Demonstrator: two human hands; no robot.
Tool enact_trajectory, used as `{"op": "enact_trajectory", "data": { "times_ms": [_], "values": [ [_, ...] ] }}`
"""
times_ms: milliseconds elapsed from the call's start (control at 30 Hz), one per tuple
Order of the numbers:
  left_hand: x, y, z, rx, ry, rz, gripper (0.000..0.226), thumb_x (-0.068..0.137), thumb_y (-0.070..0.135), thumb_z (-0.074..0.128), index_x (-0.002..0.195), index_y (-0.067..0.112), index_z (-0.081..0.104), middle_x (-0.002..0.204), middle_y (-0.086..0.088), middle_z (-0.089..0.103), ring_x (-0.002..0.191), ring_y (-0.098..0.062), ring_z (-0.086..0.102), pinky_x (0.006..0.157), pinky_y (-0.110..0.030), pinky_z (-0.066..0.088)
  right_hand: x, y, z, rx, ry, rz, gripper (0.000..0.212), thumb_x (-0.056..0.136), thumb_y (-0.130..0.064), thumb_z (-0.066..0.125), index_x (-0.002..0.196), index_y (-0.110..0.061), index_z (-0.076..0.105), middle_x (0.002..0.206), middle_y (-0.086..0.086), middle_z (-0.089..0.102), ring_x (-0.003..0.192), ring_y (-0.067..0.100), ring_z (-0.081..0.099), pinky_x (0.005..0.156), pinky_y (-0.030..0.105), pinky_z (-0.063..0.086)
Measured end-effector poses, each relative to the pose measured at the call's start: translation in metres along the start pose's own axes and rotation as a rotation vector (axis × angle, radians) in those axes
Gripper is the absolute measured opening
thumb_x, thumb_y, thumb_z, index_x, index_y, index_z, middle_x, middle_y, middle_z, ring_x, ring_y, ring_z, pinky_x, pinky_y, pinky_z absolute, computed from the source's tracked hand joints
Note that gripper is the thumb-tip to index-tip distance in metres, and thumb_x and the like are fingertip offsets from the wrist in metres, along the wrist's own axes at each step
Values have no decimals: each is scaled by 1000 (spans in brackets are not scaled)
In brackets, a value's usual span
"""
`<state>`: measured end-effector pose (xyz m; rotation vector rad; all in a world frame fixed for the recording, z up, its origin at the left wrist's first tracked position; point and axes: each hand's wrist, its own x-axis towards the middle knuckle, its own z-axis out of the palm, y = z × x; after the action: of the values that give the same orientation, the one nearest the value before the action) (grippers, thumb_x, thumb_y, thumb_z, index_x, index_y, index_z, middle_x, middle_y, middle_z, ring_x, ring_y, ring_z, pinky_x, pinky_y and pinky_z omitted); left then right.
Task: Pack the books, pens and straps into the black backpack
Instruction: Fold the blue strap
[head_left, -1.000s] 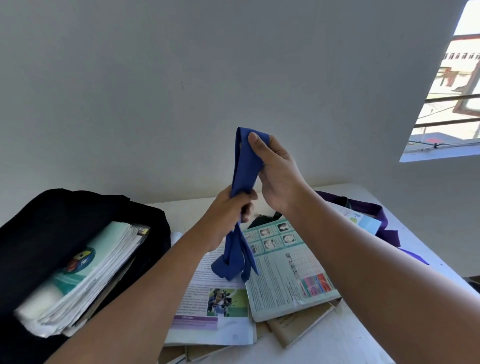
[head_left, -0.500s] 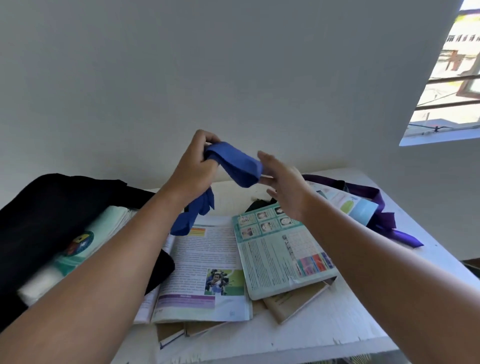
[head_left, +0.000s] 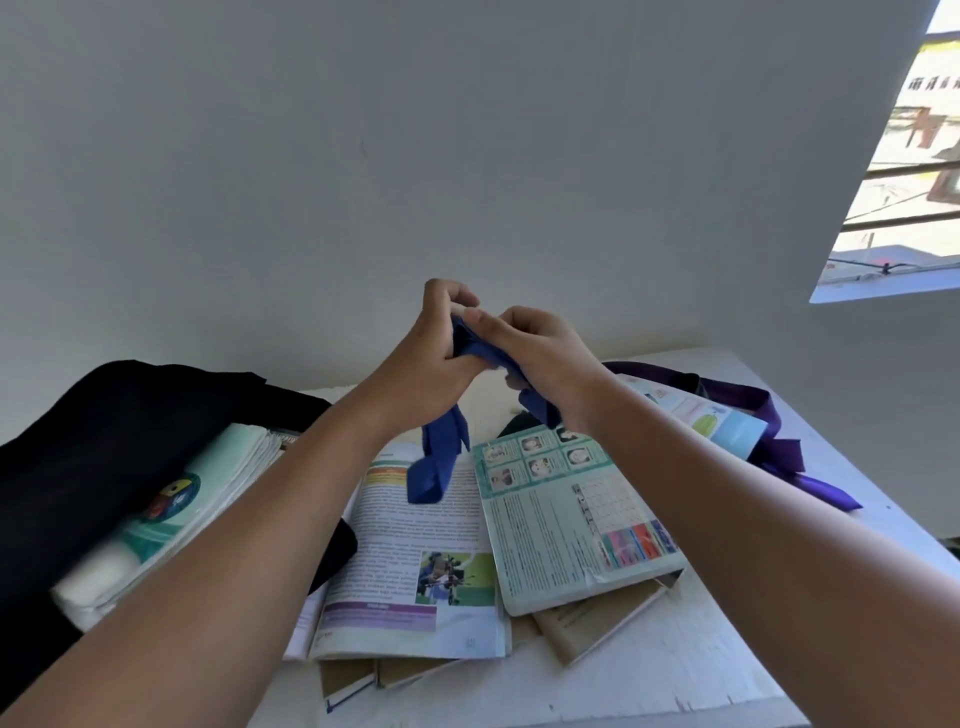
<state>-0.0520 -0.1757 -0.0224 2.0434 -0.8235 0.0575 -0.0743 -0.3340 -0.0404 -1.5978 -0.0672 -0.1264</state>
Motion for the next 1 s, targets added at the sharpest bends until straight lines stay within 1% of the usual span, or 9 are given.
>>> {"op": "enact_trajectory", "data": {
  "times_ms": [100, 233, 367, 433, 500, 567, 700, 833, 1000],
  "values": [
    [-7, -4, 1, -125, -3, -40, 30, 99, 8, 59, 123, 12, 42, 106, -6, 56, 86, -1, 56, 76, -18, 48, 2, -4, 6, 25, 64, -84, 37, 90, -34, 82, 72, -10, 60, 57, 2, 58, 50, 9, 55, 50, 22, 44],
    [-14, -17, -3, -278, 10, -126, 28, 97, 3, 60, 119, 20, 56, 106, -1, 65, 95, -5, 63, 82, -24, 52, 3, 2, 15, 33, 27, -100, 37, 84, -36, 88, 79, -4, 67, 86, 31, 69, 75, 28, 67, 73, 43, 56],
    [-24, -38, 4, -283, -130, -270, 39, 94, -8, 57, 125, 16, 57, 96, -3, 71, 91, -15, 66, 83, -31, 53, 4, 1, 12, 138, 115, -82, 42, 83, -37, 88, 75, -6, 61, 66, 10, 62, 61, 17, 58, 59, 34, 48],
    [-27, -42, 14, -341, -39, -372, 27, 96, -8, 48, 114, 9, 60, 82, -5, 66, 76, -19, 62, 75, -32, 49, 6, -3, 4, 190, 142, -48, 41, 86, -35, 86, 68, -15, 54, 56, -2, 54, 49, 11, 46, 51, 27, 39],
    [-22, -45, 19, -542, 173, -445, 20, 98, -7, 41, 98, 6, 56, 74, -8, 57, 64, -21, 53, 67, -35, 47, 5, 2, 1, 175, 132, -21, 40, 88, -37, 83, 71, -17, 53, 56, -4, 50, 47, 10, 40, 50, 27, 34],
    [-13, -44, 19, -684, 355, -461, 20, 102, -1, 40, 93, 11, 54, 79, -6, 56, 68, -20, 52, 67, -35, 48, 0, 15, 4, 144, 95, 0, 38, 90, -42, 79, 77, -16, 55, 60, -4, 49, 50, 10, 41, 53, 27, 33],
    [-1, -28, 10, -751, 507, -381, 23, 105, 6, 36, 114, 10, 57, 104, -9, 64, 87, -23, 61, 75, -36, 53, -12, 44, 10, 138, 5, 91, 33, 99, -44, 68, 87, -16, 57, 74, -1, 59, 63, 13, 51, 61, 29, 37],
    [0, -17, 7, -771, 491, -347, 30, 104, 6, 36, 109, 17, 63, 105, -4, 65, 89, -21, 61, 73, -35, 53, -18, 53, 6, 88, -151, 138, 11, 104, -29, 64, 106, -19, 63, 99, -1, 75, 91, 13, 68, 83, 29, 45],
    [-7, -10, 7, -826, 373, -332, 29, 105, 6, 38, 104, 14, 66, 101, -7, 67, 85, -24, 65, 70, -39, 57, -23, 34, 5, 84, -166, 108, 41, 102, -23, 67, 141, -22, 56, 102, -8, 76, 97, -1, 72, 81, 20, 44]
  ]
}}
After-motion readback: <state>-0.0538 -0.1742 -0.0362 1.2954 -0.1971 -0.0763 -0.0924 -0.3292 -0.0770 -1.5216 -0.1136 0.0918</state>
